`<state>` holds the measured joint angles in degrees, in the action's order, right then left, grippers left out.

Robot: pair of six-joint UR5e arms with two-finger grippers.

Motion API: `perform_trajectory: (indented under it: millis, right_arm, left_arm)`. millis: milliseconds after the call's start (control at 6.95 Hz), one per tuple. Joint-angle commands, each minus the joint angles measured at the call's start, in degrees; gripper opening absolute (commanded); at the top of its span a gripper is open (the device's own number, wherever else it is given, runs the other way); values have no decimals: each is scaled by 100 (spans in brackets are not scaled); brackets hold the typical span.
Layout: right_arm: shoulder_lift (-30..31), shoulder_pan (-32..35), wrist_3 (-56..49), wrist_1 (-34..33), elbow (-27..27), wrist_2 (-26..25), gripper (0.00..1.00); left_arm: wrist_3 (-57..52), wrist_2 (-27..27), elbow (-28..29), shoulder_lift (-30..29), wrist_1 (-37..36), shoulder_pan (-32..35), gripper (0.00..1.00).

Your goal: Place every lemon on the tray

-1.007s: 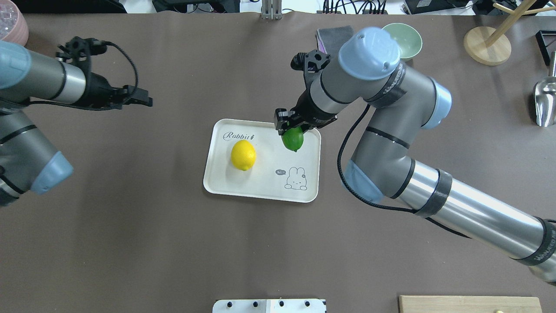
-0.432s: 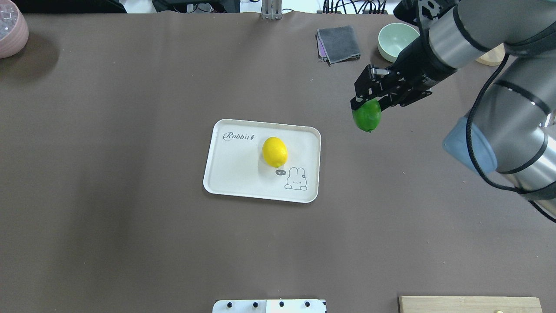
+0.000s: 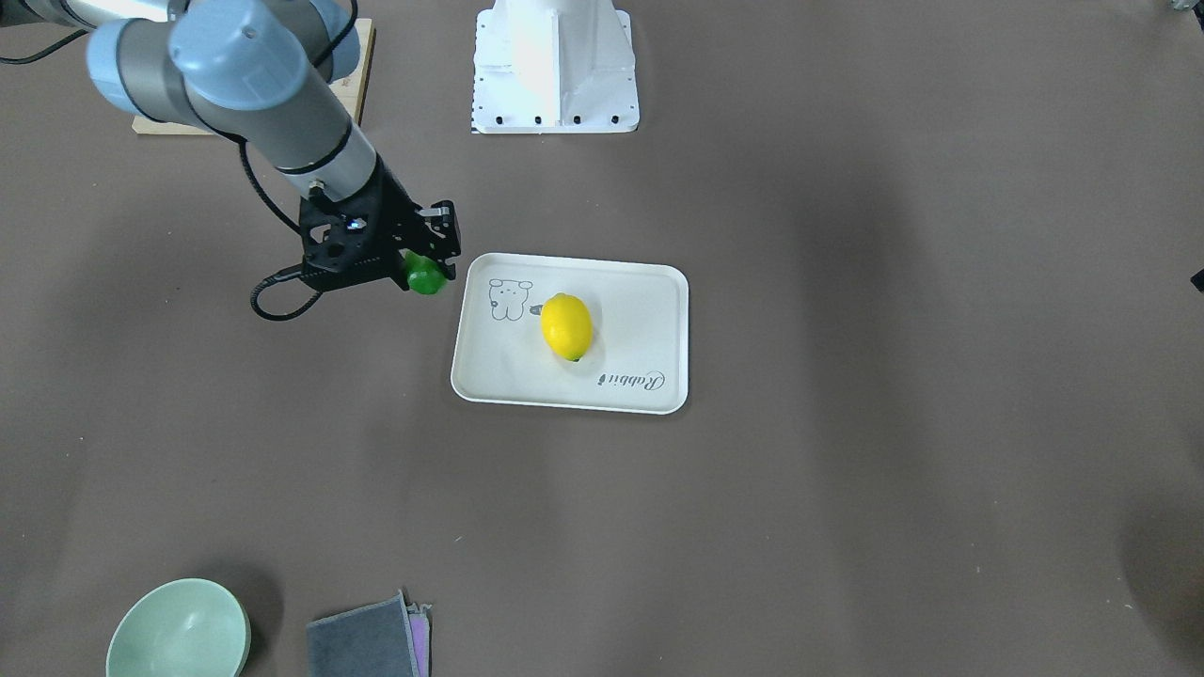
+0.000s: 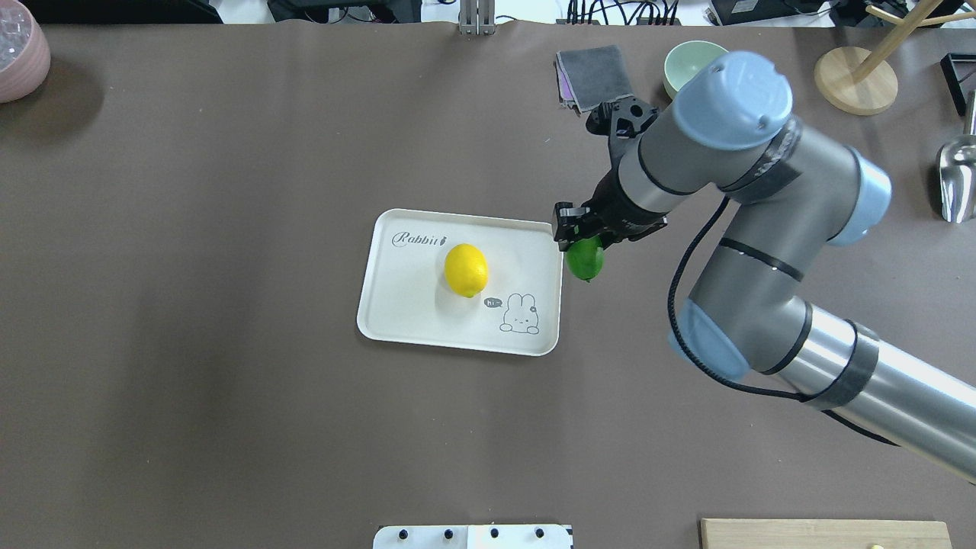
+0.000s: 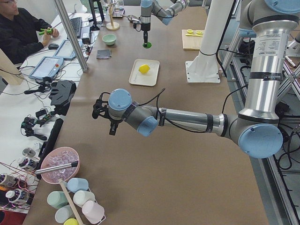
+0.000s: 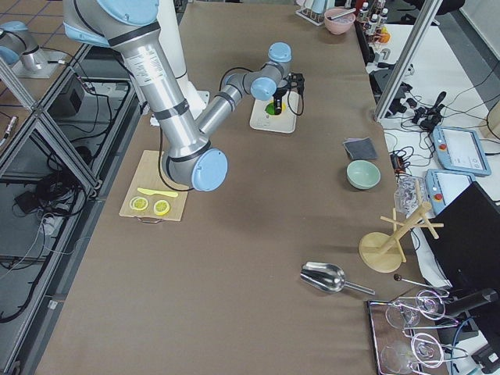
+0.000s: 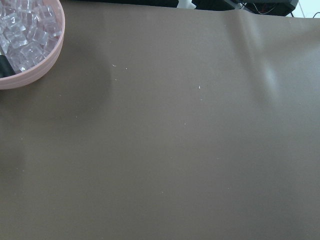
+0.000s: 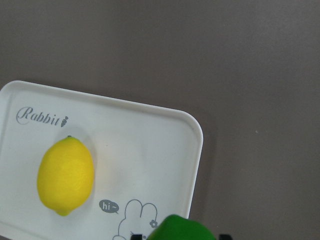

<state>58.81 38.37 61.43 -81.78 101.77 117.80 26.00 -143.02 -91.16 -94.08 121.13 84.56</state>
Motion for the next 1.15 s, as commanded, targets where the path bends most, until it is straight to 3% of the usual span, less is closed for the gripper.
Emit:
perform_trajectory:
  millis: [0, 288, 432, 576, 719, 1007]
  right_arm:
    - [-159, -504, 342, 136, -235, -633, 0]
    - [-273, -1039, 413, 720, -963, -1352, 0]
    - [-431, -1111, 483, 995, -1427, -1461, 0]
    - [-537, -1112, 580, 1354, -1710, -1479, 22]
    - [-572, -1103, 911, 1401, -1696, -1479, 99]
    - [-757, -553, 915, 1341, -1599, -1331, 100]
  left_arm:
    - [-16, 309, 229, -345, -28, -221, 98]
    - [-16, 319, 510, -602, -64, -221, 98]
    - [-16, 319, 468, -611, -55, -221, 98]
    - [-77, 319, 424, -611, -20, -221, 98]
    - [-417, 319, 371, -611, -11, -221, 98]
    - [-1306, 389, 423, -515, 7, -212, 98]
